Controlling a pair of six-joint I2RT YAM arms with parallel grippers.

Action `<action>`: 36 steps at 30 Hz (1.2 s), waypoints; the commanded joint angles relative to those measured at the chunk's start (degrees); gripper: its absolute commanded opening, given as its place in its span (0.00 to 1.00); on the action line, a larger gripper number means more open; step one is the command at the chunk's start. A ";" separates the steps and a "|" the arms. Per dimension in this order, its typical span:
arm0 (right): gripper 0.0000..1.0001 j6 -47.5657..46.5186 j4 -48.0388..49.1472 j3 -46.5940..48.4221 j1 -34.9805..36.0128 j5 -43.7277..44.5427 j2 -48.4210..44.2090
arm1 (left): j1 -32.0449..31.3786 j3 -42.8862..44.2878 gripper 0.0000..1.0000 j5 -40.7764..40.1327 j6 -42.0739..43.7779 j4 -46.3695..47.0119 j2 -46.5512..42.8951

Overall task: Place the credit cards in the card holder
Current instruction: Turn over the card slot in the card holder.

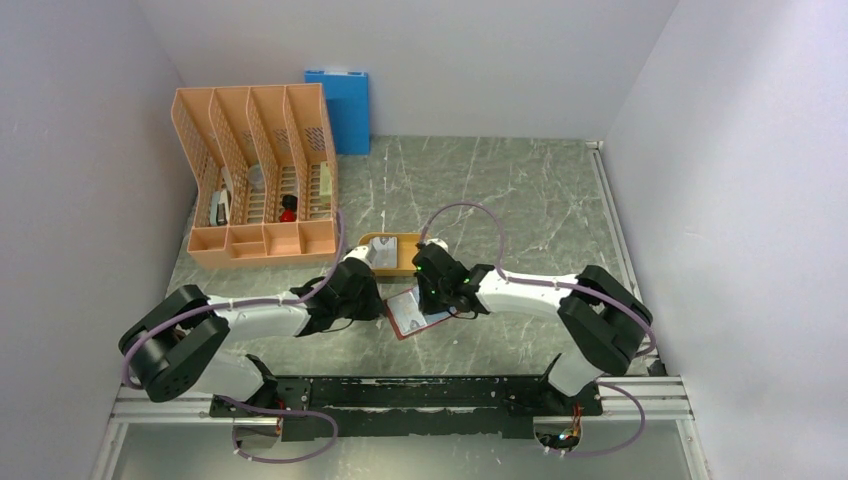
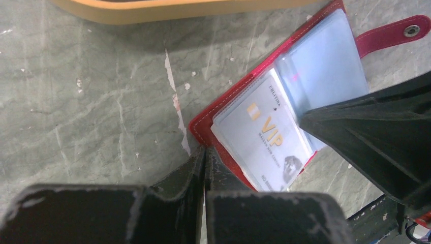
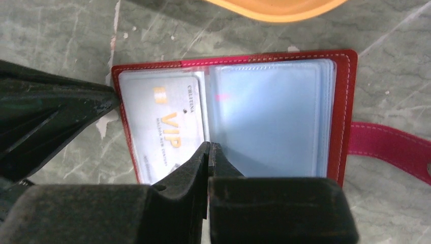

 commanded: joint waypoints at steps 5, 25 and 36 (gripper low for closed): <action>0.19 1.48 -5.58 -0.58 -0.29 3.21 -12.38 | -0.33 2.04 0.10 -5.69 2.58 -7.66 -4.63; 0.41 5.41 12.38 -17.90 -18.22 -12.60 -15.17 | -0.23 4.89 0.27 -13.28 -0.45 -16.75 -17.43; 0.36 7.30 14.27 -24.64 -15.32 -15.62 -18.21 | -0.04 4.00 0.29 -13.61 1.72 -19.98 -24.36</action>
